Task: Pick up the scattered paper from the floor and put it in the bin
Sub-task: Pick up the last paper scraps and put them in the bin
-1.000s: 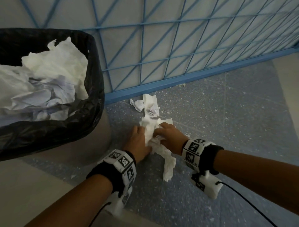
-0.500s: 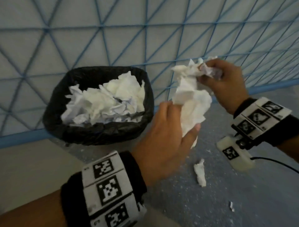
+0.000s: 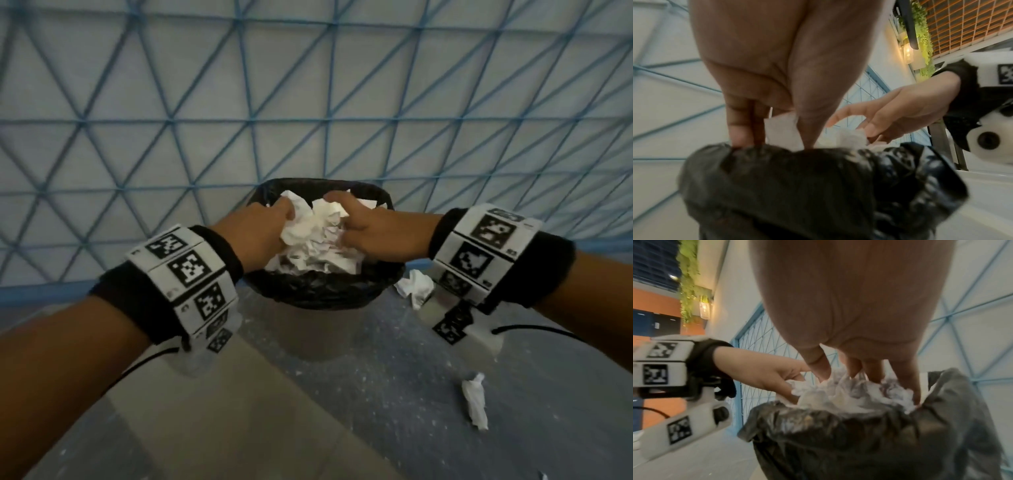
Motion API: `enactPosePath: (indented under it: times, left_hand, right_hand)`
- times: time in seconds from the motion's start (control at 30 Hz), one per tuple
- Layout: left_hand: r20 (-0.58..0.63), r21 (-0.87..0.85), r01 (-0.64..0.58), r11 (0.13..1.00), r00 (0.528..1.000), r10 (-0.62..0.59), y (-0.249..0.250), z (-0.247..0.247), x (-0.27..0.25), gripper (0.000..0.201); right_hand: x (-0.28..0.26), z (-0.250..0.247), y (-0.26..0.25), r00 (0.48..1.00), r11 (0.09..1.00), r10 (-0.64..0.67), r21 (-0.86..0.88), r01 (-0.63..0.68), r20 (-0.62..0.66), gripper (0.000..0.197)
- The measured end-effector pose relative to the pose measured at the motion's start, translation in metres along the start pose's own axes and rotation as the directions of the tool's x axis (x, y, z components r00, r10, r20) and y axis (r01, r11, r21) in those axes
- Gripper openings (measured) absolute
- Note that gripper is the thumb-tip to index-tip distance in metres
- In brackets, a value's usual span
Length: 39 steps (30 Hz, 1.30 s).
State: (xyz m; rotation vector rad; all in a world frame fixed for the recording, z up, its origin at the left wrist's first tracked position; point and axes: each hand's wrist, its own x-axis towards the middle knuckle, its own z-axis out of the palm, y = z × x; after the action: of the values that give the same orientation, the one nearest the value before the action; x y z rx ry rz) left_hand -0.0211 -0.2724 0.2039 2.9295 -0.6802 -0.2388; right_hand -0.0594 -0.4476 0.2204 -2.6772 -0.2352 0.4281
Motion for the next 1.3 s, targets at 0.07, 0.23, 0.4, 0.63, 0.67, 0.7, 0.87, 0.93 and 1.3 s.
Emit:
enactPosePath:
  times: [0.07, 0.23, 0.4, 0.63, 0.67, 0.7, 0.87, 0.93, 1.3]
  left_hand:
    - [-0.017, 0.037, -0.002, 0.999, 1.000, 0.002, 0.007, -0.002, 0.004, 0.036]
    - [0.141, 0.138, -0.096, 0.986, 0.987, 0.077, 0.027, 0.027, 0.021, 0.029]
    - [0.237, 0.043, -0.087, 0.995, 0.969, 0.074, 0.021, 0.009, 0.024, 0.034]
    - [0.082, 0.020, -0.069, 0.997, 0.994, 0.068, 0.022, -0.038, -0.004, 0.048]
    - [0.003, 0.051, -0.086, 0.995, 0.996, 0.086, 0.026, -0.043, -0.006, 0.052]
    - [-0.100, 0.073, -0.110, 0.991, 0.988, 0.117, 0.032, -0.047, -0.008, 0.057]
    - [-0.572, -0.132, -0.539, 0.832, 0.727, 0.380, 0.103, -0.028, -0.021, 0.034]
    - [-0.600, -0.175, -0.686, 0.706, 0.643, 0.476, 0.137, 0.001, -0.024, 0.028]
    - [0.219, -0.442, -0.145, 0.885, 0.939, 0.263, 0.176, 0.205, 0.048, 0.045]
  right_hand:
    - [-0.003, 0.000, 0.001, 0.999, 0.999, -0.020, 0.040, 0.021, -0.033, 0.043]
    - [0.012, 0.030, 0.007, 0.991, 0.938, 0.000, -0.344, 0.048, 0.136, 0.027]
    - [0.028, 0.012, 0.011, 0.980, 0.887, 0.043, -0.458, 0.051, 0.193, 0.035]
    - [-0.003, -0.015, 0.013, 0.980, 0.984, -0.171, -0.075, 0.163, -0.104, 0.045]
    - [-0.008, -0.016, 0.016, 0.965, 0.981, -0.188, 0.010, 0.192, -0.181, 0.046]
    - [-0.014, -0.015, 0.021, 0.943, 0.967, -0.198, 0.103, 0.232, -0.266, 0.046]
    - [-0.040, 0.011, 0.097, 0.803, 0.935, 0.017, 0.295, 0.198, -0.596, 0.031]
    - [-0.054, 0.043, 0.150, 0.841, 0.963, 0.180, 0.264, -0.045, -0.511, 0.026]
    - [-0.100, 0.178, 0.254, 0.842, 0.862, 0.494, 0.008, -0.507, 0.215, 0.044]
